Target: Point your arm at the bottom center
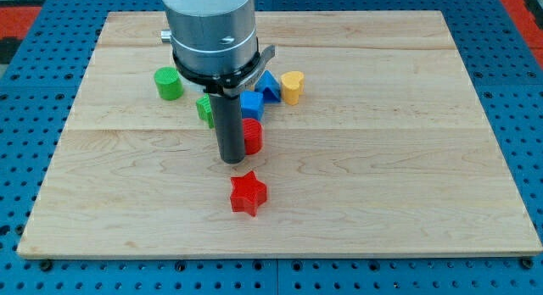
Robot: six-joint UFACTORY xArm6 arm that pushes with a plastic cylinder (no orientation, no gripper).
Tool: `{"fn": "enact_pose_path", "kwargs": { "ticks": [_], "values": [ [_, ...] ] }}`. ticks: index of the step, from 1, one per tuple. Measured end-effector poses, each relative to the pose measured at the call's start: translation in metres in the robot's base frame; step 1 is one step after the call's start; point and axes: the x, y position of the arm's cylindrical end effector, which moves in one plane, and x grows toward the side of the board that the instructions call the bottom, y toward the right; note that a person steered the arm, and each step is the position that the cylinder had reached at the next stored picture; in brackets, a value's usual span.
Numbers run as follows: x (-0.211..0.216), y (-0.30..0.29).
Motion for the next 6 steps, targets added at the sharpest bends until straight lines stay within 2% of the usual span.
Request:
{"fn": "enact_pose_path", "kwargs": {
  "ticks": [2,4,5,6],
  "values": [
    [0.0,0.006],
    [0.064,-0.044],
    [0.115,0.01],
    [0.108,0.078]
  ]
}}
